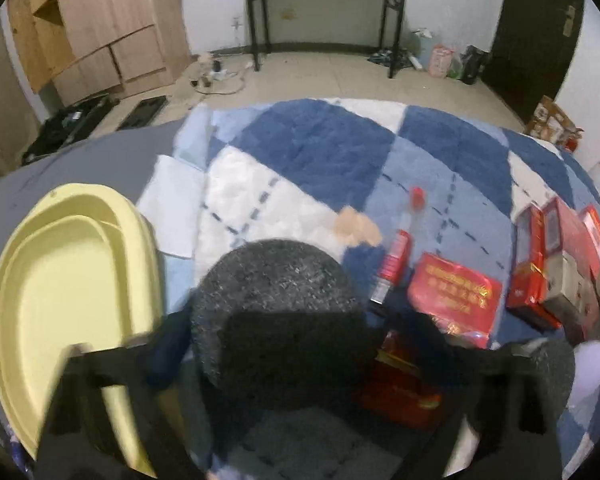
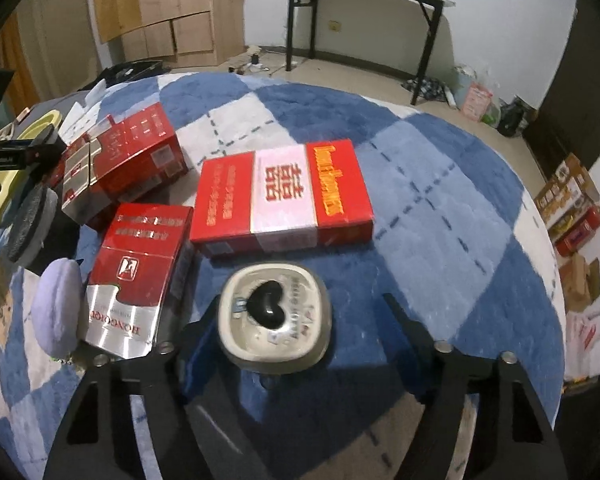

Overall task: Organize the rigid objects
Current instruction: 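Grasp the black foam puck with the left tool while the right tool grasps the white tin, then lower the puck and tin into the yellow tray and open both tools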

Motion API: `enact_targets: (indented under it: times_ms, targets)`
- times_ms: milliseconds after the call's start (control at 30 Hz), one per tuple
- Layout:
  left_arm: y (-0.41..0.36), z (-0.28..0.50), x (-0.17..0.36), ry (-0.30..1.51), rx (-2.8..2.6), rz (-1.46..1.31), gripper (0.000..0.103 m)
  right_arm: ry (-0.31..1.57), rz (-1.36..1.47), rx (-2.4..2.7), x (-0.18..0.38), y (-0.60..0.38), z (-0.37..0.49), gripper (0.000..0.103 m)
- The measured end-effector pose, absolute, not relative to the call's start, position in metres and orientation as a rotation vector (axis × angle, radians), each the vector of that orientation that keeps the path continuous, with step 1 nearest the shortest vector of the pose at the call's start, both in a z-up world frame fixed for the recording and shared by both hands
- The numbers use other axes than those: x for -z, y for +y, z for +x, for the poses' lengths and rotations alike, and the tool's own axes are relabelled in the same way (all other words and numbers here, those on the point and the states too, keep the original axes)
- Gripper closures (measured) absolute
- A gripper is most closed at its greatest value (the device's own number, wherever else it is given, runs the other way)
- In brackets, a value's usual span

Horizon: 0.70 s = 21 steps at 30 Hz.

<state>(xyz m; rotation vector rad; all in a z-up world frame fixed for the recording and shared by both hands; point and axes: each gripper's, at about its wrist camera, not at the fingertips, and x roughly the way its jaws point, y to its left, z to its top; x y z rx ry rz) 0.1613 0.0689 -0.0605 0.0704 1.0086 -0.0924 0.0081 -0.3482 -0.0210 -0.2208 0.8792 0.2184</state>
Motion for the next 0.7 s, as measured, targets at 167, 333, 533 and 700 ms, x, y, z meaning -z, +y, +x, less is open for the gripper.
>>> enact_targets:
  times_ms: [167, 333, 533, 700]
  targets:
    - [0.070, 0.155, 0.057, 0.994, 0.086, 0.073, 0.034, 0.856, -0.285, -0.255, 0.022, -0.342, 0.000, 0.056]
    - [0.088, 0.149, 0.030, 0.946, 0.062, 0.044, 0.034, 0.866, -0.223, -0.253, 0.008, -0.349, -0.008, 0.056]
    - [0.135, 0.133, -0.007, 0.889, -0.002, -0.020, 0.034, 0.747, -0.206, -0.303, -0.046, -0.341, -0.038, 0.056]
    - [0.185, 0.119, -0.027, 0.867, -0.084, -0.035, 0.034, 0.646, -0.230, -0.473, -0.099, -0.279, -0.051, 0.056]
